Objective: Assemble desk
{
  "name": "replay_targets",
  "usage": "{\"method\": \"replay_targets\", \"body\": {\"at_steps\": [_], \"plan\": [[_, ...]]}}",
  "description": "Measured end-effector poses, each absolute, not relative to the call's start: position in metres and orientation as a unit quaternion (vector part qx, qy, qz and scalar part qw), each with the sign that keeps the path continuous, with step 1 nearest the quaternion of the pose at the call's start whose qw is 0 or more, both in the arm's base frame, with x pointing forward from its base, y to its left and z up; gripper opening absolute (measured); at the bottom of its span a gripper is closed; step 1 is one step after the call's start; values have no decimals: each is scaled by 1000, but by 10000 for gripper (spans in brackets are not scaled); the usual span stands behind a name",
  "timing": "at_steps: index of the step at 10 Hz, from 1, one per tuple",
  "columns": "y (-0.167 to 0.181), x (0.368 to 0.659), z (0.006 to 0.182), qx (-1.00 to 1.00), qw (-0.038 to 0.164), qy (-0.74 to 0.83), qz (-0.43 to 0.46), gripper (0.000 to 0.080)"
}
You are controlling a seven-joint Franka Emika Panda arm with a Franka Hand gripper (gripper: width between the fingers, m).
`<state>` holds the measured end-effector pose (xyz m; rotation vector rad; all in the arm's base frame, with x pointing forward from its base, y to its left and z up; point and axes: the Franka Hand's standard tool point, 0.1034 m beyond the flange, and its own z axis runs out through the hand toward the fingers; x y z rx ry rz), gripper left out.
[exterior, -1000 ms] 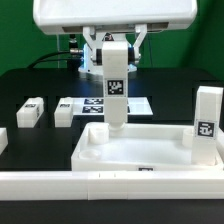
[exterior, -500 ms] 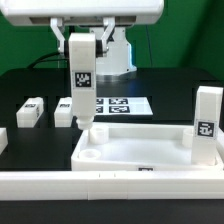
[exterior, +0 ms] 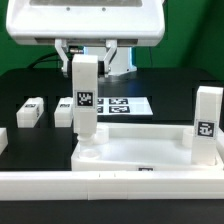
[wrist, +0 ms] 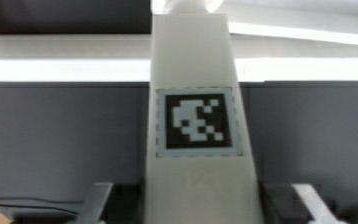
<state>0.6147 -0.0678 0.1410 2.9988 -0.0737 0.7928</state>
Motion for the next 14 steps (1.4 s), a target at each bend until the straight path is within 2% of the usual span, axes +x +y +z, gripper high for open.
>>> {"method": "replay_targets", "body": {"at_steps": [2, 4, 8, 10, 13, 14], "plan": [[-64, 612, 129, 969, 19, -22, 247, 291], [-66, 614, 127, 966, 26, -22, 257, 291], [-65, 612, 114, 967, 27, -22, 251, 291], [-66, 613, 113, 963, 34, -29, 265, 291], [-66, 613, 113, 963, 34, -29, 264, 300], [-66, 613, 113, 964, 34, -29, 264, 475]]}}
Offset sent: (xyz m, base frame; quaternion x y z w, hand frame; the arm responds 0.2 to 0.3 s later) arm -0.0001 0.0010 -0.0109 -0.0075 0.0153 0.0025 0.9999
